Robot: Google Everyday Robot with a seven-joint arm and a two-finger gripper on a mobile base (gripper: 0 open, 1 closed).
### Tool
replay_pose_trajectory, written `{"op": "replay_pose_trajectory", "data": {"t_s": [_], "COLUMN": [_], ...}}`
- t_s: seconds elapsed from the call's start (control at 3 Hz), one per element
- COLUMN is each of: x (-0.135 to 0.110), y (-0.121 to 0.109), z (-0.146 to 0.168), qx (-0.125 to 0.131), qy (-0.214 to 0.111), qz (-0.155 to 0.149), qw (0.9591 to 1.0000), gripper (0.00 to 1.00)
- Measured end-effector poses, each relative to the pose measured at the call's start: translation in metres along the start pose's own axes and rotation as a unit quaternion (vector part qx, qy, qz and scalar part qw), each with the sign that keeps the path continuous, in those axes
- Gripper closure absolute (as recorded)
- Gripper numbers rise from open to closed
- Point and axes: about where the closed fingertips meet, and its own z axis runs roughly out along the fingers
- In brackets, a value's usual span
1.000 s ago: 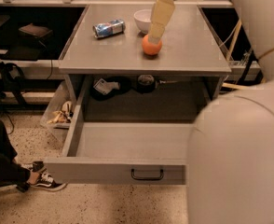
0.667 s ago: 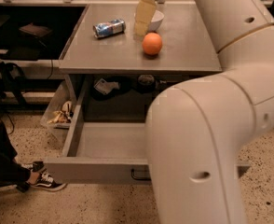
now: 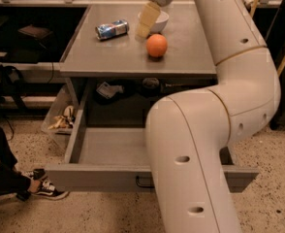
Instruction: Place orange into top drawer
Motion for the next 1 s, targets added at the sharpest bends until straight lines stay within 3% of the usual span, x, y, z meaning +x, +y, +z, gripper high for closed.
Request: {"op": "replay_pose_trajectory", "data": {"t_s": [0.33, 0.67, 1.0], "x": [0.046, 0.043, 0.054], "y": [-0.012, -0.014, -0.014], "z": [0.016, 0.026, 0.058], "qx": [-0.006, -0.005, -0.02], "qy": [-0.024, -0.024, -0.025], "qz": [0.066, 0.065, 0.082], "qw": [0.9975, 0.9976, 0.9961], "gripper": [0.0, 0.0, 0.0]}}
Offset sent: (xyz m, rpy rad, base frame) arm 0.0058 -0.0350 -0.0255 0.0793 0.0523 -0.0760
